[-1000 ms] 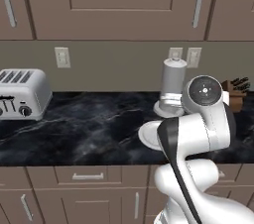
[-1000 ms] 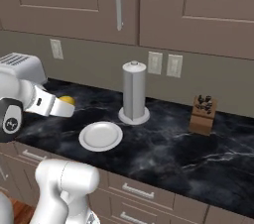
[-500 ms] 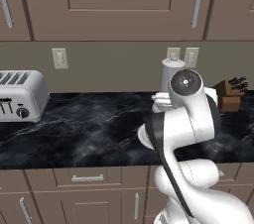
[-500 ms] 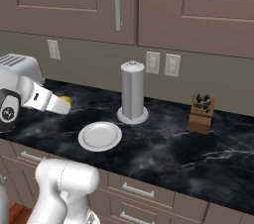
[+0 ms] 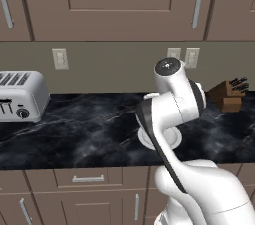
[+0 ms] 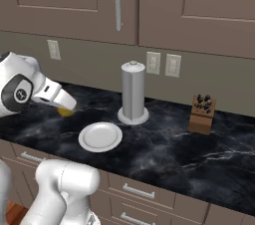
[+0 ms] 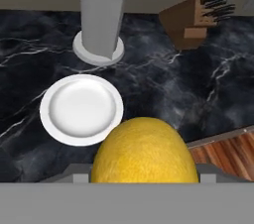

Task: Pick lemon from the fridge and place it on the plate on the counter.

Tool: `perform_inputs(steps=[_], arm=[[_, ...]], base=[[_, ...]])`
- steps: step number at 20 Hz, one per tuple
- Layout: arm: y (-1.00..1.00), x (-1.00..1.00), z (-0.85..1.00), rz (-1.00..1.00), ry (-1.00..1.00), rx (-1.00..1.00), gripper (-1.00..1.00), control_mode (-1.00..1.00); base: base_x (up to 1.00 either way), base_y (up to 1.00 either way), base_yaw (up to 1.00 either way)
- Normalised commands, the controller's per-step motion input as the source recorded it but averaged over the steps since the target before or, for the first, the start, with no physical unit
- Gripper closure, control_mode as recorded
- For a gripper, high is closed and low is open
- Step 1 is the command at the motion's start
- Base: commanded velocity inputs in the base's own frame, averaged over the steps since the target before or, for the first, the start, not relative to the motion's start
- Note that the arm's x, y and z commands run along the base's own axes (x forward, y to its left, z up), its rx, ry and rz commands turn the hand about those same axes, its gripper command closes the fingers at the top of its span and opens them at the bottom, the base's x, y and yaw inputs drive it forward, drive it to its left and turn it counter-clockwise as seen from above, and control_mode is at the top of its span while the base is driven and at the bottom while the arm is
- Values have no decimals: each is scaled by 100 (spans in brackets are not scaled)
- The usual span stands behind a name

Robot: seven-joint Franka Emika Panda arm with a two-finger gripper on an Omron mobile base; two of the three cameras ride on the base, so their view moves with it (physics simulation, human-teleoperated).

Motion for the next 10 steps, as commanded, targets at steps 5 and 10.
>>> perform_inputs(steps=[5, 10], arm=[[-7, 17, -69, 0, 0, 0, 100, -100], [-26, 11, -58, 0, -2, 4, 100, -100]], base=[[0, 0, 0], [0, 0, 0]])
